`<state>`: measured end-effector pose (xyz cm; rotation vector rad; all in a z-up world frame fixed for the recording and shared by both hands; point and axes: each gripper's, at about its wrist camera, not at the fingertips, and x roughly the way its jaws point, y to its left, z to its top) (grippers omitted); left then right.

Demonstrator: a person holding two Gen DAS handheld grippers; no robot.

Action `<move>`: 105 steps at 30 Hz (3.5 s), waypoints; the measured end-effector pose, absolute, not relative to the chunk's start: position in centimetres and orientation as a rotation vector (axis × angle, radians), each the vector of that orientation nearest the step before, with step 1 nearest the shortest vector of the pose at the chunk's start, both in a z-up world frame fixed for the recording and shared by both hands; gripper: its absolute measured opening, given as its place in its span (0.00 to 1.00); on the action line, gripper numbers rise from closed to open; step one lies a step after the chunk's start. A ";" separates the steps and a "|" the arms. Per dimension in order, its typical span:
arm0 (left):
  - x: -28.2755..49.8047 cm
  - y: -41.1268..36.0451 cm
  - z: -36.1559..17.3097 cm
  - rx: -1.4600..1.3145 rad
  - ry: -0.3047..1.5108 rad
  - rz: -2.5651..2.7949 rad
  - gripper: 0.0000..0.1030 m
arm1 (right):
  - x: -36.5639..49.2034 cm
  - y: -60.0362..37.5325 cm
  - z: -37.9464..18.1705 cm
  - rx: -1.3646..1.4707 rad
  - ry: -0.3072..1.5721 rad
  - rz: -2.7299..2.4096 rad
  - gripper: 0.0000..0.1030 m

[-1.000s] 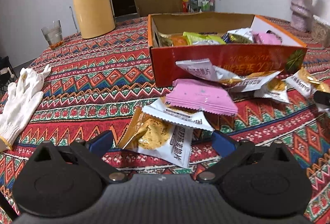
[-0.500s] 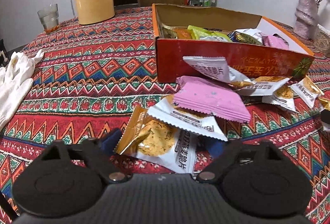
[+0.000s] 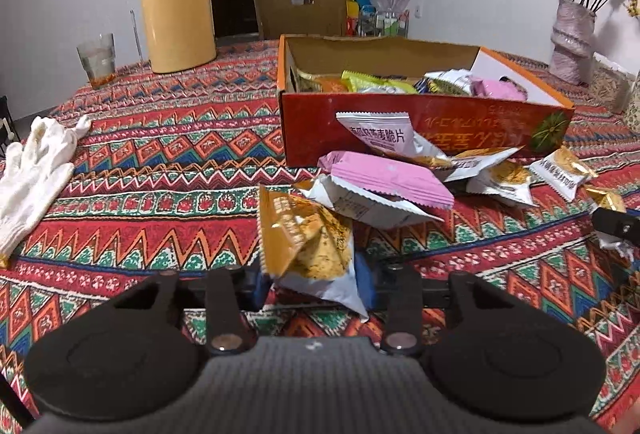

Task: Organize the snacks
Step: 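Grasp the white printed packet with the left gripper while the right holds the cracker packet, then carry both packets over the box and open both grippers to drop them, then withdraw both grippers from the box back toward the snack pile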

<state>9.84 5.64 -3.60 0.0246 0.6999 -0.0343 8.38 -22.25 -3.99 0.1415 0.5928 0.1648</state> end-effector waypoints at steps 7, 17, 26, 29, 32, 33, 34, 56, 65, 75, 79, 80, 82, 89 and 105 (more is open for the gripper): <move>7.7 5.7 -2.4 -0.007 0.654 -0.049 0.15 | 7.3 -22.2 -3.6 0.138 0.580 0.172 0.38; 5.0 5.6 -0.2 -0.032 0.565 -0.057 0.14 | 6.2 -21.9 -3.0 0.131 0.560 0.180 0.38; 6.1 4.3 1.8 -0.068 0.494 -0.089 0.15 | 7.0 -21.5 -1.9 0.119 0.519 0.184 0.38; 7.1 3.6 2.7 -0.082 0.467 -0.097 0.15 | 7.8 -21.3 -1.3 0.113 0.496 0.188 0.38; 8.4 2.9 3.6 -0.089 0.440 -0.099 0.15 | 8.9 -21.0 -0.5 0.105 0.473 0.194 0.38; 8.9 2.6 3.9 -0.089 0.433 -0.099 0.15 | 9.4 -20.9 -0.2 0.102 0.465 0.197 0.38; 9.4 2.4 4.2 -0.090 0.427 -0.098 0.15 | 9.8 -20.8 0.0 0.100 0.457 0.199 0.38; 21.9 -0.1 5.9 -0.128 0.405 -0.011 0.15 | 23.7 -19.8 3.2 0.081 0.381 0.173 0.38; 24.2 0.6 2.8 -0.129 0.446 -0.025 0.15 | 24.9 -20.0 0.6 0.071 0.376 0.168 0.38; 24.2 1.1 1.9 -0.147 0.475 -0.003 0.33 | 25.0 -19.5 -0.4 0.053 0.436 0.156 0.43; 23.5 1.1 2.2 -0.153 0.442 0.037 0.83 | 24.6 -19.8 -0.1 0.071 0.409 0.133 0.91; 23.3 1.1 2.4 -0.151 0.426 0.056 0.90 | 24.5 -19.9 0.0 0.078 0.401 0.132 0.98; 22.8 1.0 2.7 -0.149 0.394 0.086 1.00 | 24.3 -20.0 0.2 0.089 0.392 0.128 1.00; 22.4 0.6 2.9 -0.151 0.398 0.063 1.00 | 24.0 -20.0 0.3 0.104 0.389 0.130 1.00; 21.3 0.7 3.9 -0.176 0.393 0.050 1.00 | 23.3 -19.9 1.0 0.100 0.363 0.136 1.00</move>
